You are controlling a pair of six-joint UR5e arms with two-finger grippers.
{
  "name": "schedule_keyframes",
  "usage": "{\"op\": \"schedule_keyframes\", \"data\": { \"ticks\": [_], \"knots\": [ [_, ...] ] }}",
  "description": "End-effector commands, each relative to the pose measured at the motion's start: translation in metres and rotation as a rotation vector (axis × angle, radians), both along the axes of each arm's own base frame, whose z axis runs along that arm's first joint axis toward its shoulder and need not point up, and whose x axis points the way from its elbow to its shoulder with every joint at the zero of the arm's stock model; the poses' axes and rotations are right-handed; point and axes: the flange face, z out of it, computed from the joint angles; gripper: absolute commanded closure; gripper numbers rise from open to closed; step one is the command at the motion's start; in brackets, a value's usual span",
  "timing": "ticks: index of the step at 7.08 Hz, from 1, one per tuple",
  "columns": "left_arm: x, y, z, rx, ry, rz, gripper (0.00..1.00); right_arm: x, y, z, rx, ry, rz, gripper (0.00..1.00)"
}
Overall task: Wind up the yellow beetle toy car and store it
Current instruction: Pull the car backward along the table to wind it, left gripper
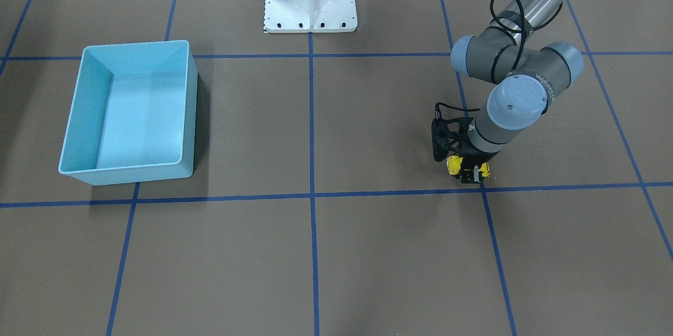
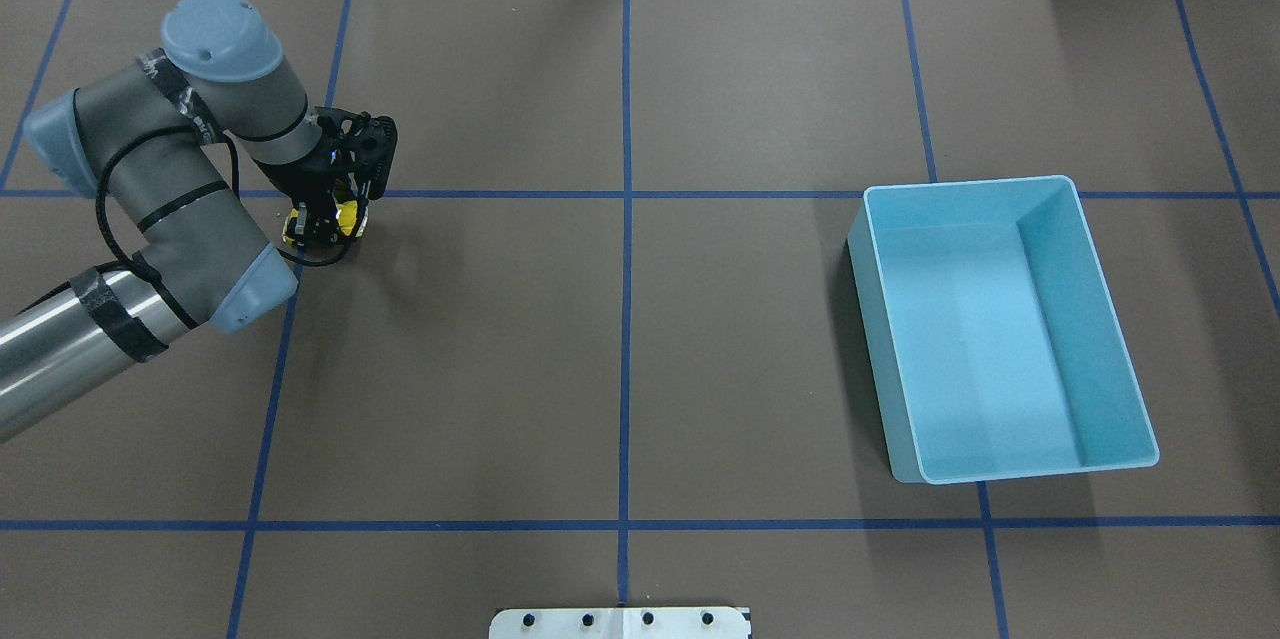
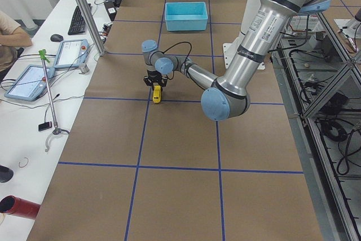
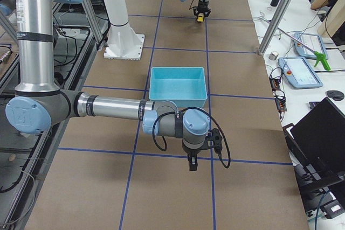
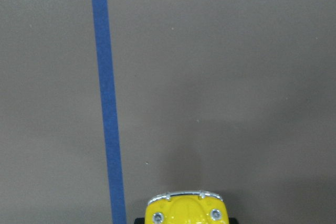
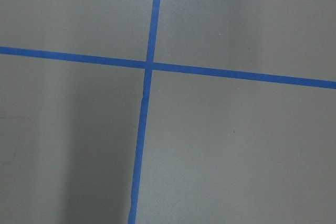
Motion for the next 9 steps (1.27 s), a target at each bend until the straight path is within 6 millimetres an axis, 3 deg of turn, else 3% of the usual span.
{"op": "schedule_keyframes", "data": {
  "ticks": [1, 2, 4, 9],
  "knots": [
    [0.001, 0.004, 0.008, -0.017, 0.002, 0.012, 1.00, 0.000, 0.000, 0.000, 0.000, 0.000, -0.001, 0.00],
    [0.000, 0.003, 0.008, -0.007, 0.011, 0.015, 1.00, 0.000, 0.001, 0.001, -0.002, 0.000, -0.001, 0.00],
    [-0.005, 0.010, 0.026, -0.009, 0.026, 0.024, 1.00, -0.001, 0.001, 0.001, -0.003, -0.002, -0.001, 0.00],
    [-0.014, 0.016, 0.037, 0.026, 0.066, 0.060, 1.00, -0.001, 0.001, 0.002, -0.006, -0.002, -0.001, 0.00]
  ]
}}
